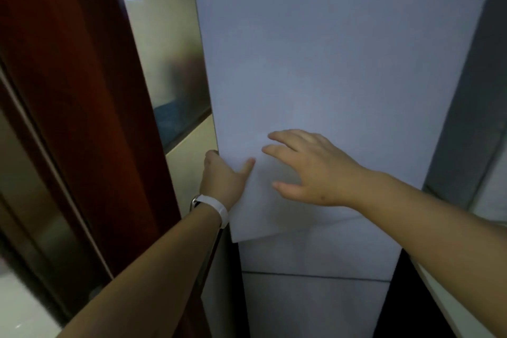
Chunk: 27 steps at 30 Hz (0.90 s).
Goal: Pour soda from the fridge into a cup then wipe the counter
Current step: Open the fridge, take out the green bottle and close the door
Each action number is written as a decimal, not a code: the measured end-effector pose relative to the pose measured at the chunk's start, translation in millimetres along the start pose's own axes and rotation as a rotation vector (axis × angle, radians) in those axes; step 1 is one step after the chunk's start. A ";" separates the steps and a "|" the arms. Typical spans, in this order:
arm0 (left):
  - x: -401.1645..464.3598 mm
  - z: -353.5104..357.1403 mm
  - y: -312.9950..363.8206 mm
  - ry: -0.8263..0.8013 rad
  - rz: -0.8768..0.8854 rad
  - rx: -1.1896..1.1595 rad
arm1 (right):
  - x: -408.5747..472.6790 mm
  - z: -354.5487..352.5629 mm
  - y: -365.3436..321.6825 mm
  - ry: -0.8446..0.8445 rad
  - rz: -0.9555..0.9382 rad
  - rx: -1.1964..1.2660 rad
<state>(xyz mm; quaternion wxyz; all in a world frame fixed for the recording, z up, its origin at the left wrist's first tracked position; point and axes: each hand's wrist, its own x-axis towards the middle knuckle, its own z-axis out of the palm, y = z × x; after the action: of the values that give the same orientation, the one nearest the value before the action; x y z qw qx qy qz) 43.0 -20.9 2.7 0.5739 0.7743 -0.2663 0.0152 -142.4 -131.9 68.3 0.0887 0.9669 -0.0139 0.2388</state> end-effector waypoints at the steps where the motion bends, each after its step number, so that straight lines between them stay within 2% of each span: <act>1: -6.7 -5.4 0.5 -0.034 0.000 -0.002 | -4.3 -4.1 -10.2 -0.005 0.013 -0.005; 6: -42.2 -35.9 -9.5 -0.200 0.076 0.041 | -31.6 -18.1 -62.8 -0.038 0.086 -0.020; 12: -94.4 -50.8 -15.6 -0.302 0.280 0.070 | -76.1 -30.7 -124.5 -0.074 0.196 -0.020; 22: -180.7 -54.1 11.6 -0.353 0.621 0.124 | -151.8 -75.8 -167.2 -0.114 0.362 -0.074; 27: -210.6 -39.9 31.0 -0.336 0.737 0.016 | -189.9 -107.8 -170.4 -0.147 0.399 -0.156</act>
<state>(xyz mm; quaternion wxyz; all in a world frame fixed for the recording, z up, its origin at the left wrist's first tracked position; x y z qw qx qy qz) -139.8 91.9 -25.7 0.4723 0.6231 -0.6161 0.0953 -348.3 52.0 45.8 0.1127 0.9500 -0.2299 0.1788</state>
